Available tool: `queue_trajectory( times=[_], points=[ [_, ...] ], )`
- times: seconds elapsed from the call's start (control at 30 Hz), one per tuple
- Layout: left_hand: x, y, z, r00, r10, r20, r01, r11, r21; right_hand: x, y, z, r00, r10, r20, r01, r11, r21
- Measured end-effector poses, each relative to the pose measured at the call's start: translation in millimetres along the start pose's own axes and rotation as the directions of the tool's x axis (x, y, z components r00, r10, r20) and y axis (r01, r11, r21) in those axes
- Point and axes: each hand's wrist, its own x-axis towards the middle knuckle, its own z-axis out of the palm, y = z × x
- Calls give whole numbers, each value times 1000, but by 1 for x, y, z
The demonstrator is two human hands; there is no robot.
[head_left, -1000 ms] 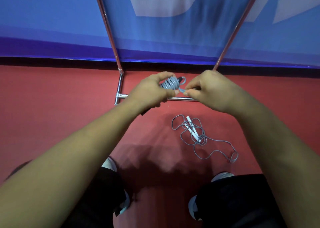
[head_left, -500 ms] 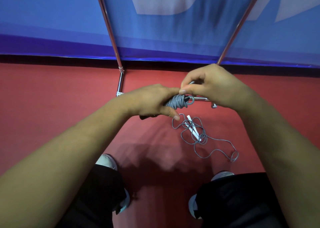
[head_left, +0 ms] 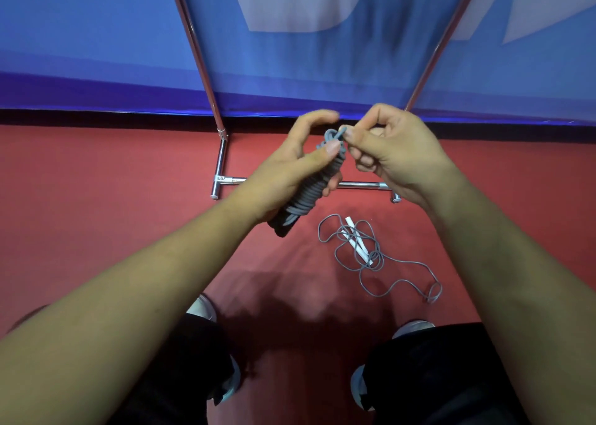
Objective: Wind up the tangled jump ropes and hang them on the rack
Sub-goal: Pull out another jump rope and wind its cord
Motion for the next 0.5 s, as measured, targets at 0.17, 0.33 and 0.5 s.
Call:
queue_trajectory(
  times=[0.17,0.33,0.5],
  points=[
    [2,1,6,998,-2,-58,-6,989,-149,-2,2,2,999,37,-32,-36,999,23],
    [7,5,-1,997,-41,-61,23,961,-276,-5,-5,-2,997,-69,-26,67,995,-69],
    [6,8,-3,993,-115,-14,96,885,-455,-8,-7,-3,972,-233,13,233,966,-117]
  ],
)
